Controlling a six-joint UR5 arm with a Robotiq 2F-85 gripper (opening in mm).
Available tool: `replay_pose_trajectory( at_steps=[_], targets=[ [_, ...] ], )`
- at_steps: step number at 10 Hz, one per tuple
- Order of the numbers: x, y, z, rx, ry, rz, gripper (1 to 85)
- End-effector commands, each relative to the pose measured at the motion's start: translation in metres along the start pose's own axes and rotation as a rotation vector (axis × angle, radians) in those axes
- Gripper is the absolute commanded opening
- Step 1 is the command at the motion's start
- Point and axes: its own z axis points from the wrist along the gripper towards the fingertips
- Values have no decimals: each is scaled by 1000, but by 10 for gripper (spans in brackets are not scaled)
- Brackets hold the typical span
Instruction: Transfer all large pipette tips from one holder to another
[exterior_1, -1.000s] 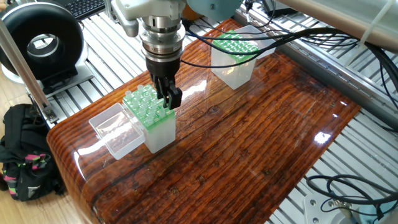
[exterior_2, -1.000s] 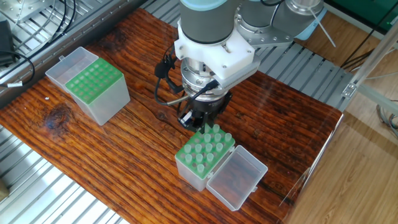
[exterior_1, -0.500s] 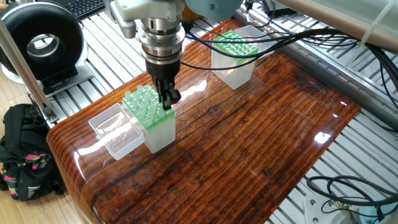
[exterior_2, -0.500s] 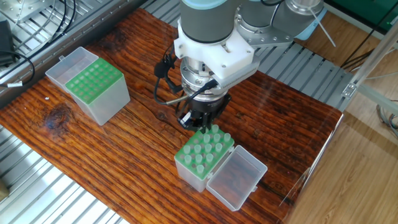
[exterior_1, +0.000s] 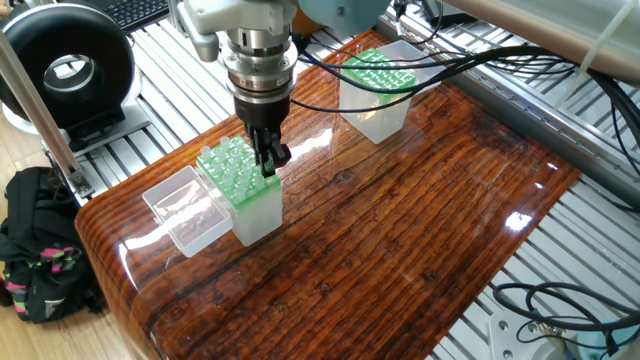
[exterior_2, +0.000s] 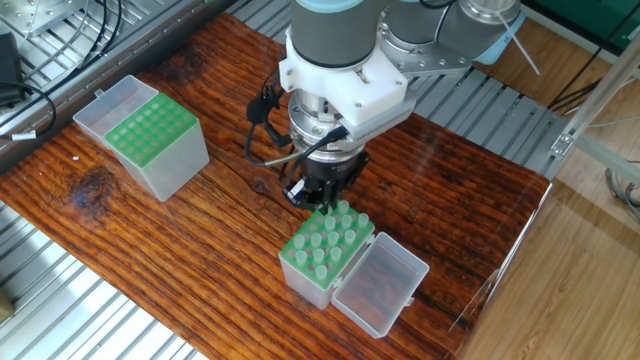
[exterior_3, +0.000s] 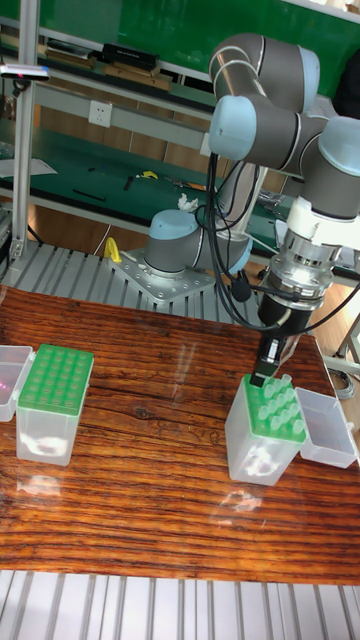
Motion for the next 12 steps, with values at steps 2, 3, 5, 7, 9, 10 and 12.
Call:
replay_pose_trajectory(
  at_steps=[2,3,5,7,9,10,12],
  targets=[
    [-1,2,-7,-4,-11,24,10],
    [-1,2,-7,-7,-15,24,10],
    [-4,5,-8,-21,-26,31,10],
    [-1,5,-14,-25,-15,38,10],
    [7,-2,-30,-16,-3,71,10],
    [8,-2,-34,-22,-9,89,10],
    [7,-3,-39,-11,-16,133,10]
  ],
)
